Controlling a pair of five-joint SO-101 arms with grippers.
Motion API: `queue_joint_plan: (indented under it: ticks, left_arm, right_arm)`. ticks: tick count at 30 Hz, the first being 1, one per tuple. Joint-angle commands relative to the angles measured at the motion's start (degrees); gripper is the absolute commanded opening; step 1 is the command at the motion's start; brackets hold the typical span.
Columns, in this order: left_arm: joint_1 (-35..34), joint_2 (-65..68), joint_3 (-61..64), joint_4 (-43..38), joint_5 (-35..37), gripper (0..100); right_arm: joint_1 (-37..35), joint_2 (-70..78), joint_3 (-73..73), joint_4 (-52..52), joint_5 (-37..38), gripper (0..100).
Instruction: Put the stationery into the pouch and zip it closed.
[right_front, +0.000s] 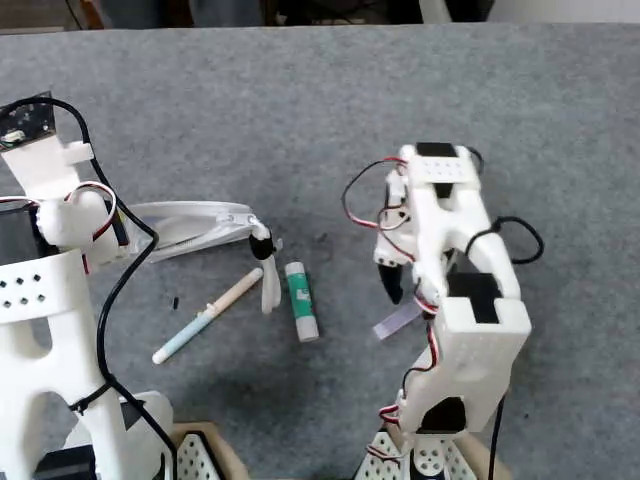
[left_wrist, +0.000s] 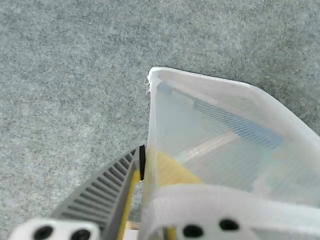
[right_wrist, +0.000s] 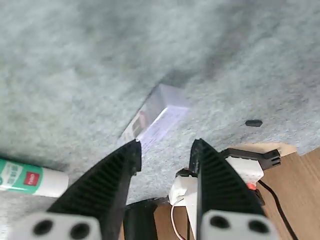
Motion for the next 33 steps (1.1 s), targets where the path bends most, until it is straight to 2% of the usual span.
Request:
queue_joint_plan:
  ticks: [1, 7, 14, 24, 33]
  left_arm:
    - [-1.6, 2.2, 0.7, -0.8, -0.2, 3]
    - [-1.2, 2.2, 0.3, -0.8, -0.2, 3]
    - [-0.3, 1.9, 0.2, -0.8, -0.2, 3]
    - [-0.3, 2.0, 0.2, -0.8, -1.1, 3]
    - [-0.3, 1.8, 0.2, -0.9, -1.7, 3]
  right_arm:
    - [3.9, -2.5, -0.3, 0.9, -0.9, 17.3]
    - [3.7, -1.8, -0.2, 0.4, -1.1, 17.3]
    - [3.3, 3.7, -1.4, 0.4, -4.9, 17.3]
    - [2.2, 20.5, -14.5, 0.7, -7.7, 17.3]
    - [0.1, 19.6, -20.5, 0.7, -9.6, 17.3]
